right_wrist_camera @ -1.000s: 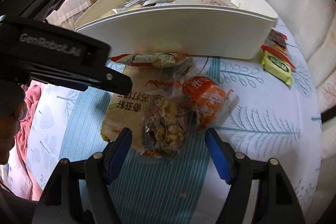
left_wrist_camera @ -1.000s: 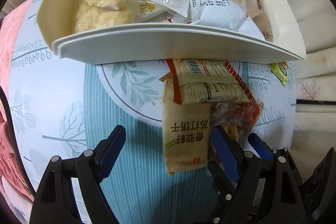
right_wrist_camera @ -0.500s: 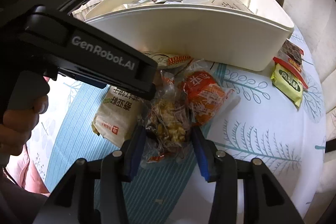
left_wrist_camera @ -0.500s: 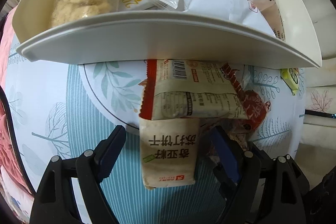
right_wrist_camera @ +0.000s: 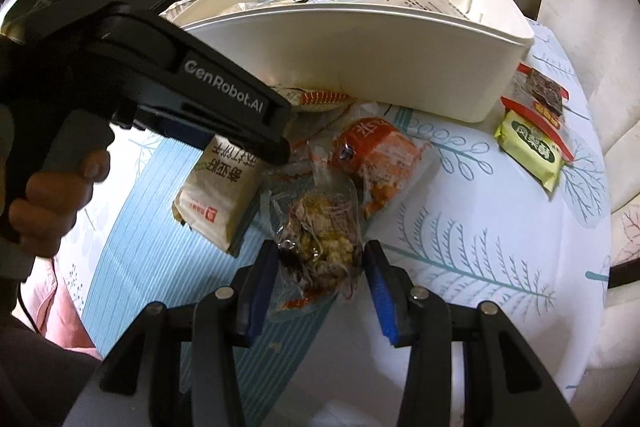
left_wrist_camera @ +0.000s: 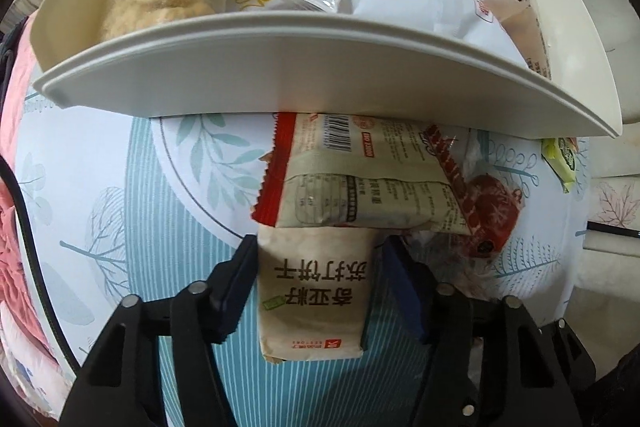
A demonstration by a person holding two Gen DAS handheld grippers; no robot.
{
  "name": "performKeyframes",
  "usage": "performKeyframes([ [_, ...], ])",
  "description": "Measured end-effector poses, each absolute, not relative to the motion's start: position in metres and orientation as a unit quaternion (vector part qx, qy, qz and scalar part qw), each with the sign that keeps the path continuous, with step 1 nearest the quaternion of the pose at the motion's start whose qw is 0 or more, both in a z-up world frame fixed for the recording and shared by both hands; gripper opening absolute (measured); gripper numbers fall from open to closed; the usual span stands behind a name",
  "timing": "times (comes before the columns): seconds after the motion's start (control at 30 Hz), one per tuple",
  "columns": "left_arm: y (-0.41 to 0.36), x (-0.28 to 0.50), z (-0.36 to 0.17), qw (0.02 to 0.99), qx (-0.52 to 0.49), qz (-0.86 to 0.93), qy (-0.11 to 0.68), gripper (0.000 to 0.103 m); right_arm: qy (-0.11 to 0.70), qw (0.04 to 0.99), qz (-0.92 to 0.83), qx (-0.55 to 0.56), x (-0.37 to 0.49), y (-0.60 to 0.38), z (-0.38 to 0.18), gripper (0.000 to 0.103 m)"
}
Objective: Organize snacks
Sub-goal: 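Grasp the brown biscuit bag with the left gripper while the right grasps the nut bag, then lower both bags into the white tray and open both grippers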
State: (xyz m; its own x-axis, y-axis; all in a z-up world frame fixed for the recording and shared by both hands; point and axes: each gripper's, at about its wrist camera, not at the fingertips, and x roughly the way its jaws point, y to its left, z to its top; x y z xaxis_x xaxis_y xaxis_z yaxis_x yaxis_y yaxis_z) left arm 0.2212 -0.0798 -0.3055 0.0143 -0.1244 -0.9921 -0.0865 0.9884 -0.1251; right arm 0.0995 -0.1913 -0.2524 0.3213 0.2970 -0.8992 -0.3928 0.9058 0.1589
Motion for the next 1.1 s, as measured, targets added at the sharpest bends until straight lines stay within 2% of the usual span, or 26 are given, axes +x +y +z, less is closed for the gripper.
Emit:
performKeyframes([
  [0.13,-0.077,0.218,-0.305,0.711,-0.077,-0.017,0.699,0.053,0.547,0.81,0.208,-0.04,0.095,-0.198,-0.251,0.044],
  [0.57,-0.065,0.195,-0.29,0.697,-0.085,-0.05,0.71,0.052,0.549,0.81,0.204,-0.03,0.081,-0.209,-0.235,0.044],
  [1.1,-0.006,0.158,-0.231,0.69,-0.077,-0.079,0.716,0.052,0.524,0.825,0.212,-0.02,0.082,-0.167,-0.199,0.044],
])
